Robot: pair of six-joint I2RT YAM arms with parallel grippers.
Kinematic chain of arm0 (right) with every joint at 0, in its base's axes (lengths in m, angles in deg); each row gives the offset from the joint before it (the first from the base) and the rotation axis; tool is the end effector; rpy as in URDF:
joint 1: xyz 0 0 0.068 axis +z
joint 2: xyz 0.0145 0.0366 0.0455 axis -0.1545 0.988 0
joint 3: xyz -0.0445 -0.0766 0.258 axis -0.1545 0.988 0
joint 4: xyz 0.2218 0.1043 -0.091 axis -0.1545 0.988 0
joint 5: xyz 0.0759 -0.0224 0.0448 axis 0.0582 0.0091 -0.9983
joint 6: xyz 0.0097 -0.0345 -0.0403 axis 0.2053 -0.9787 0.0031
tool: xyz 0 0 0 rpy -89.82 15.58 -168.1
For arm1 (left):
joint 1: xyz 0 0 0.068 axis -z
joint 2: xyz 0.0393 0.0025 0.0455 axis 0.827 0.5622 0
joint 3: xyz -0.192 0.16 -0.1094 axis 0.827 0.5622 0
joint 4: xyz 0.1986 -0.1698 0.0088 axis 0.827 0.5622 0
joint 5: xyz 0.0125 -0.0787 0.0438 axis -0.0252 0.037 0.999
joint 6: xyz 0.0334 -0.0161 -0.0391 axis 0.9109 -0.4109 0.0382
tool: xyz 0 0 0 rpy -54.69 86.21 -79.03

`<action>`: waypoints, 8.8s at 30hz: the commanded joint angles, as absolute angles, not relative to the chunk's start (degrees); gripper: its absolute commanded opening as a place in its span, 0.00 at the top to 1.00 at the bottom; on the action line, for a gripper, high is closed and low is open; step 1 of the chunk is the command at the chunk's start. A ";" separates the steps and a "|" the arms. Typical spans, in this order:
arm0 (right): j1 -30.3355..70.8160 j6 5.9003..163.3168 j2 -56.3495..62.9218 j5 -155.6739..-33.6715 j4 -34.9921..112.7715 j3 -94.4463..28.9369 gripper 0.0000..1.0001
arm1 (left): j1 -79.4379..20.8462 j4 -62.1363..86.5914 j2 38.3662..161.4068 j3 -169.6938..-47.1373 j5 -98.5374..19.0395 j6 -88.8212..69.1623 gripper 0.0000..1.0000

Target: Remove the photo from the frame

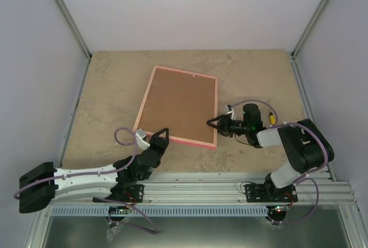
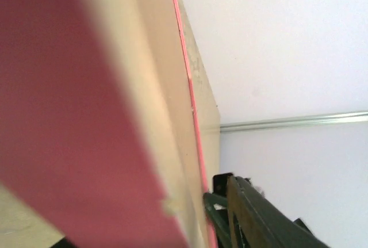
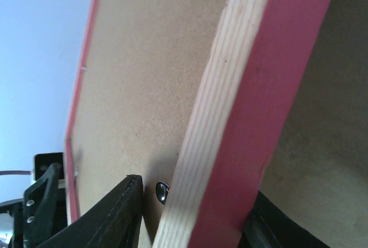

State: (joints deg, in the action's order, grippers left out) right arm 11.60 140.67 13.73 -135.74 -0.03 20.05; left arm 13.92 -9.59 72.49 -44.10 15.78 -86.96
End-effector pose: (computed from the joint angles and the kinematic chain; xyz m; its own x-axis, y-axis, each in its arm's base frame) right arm 0.2305 0.1148 0.1216 -0.9619 0.2677 -0.0552 0.0394 0.3358 0.9411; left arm 0.0812 -0.1444 0.1702 -0.3940 -0.8907 -0.2268 -0.0881 0.2823 -0.9553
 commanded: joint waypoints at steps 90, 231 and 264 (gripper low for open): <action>-4.25 96.40 -5.38 -105.71 63.84 1.22 0.27 | -28.90 18.29 84.32 -60.82 -33.62 -41.36 0.00; 43.93 87.51 2.07 -91.50 37.48 -6.22 0.67 | -27.18 -34.13 94.84 -55.20 -55.43 -77.86 1.00; 43.88 85.55 0.11 -98.80 10.27 1.84 0.62 | -27.41 -36.23 82.76 -49.89 -52.78 -91.04 1.00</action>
State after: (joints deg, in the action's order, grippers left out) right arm 43.69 86.53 -0.37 -98.01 12.69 2.72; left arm -27.20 -35.01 83.99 -50.18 -52.98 -89.43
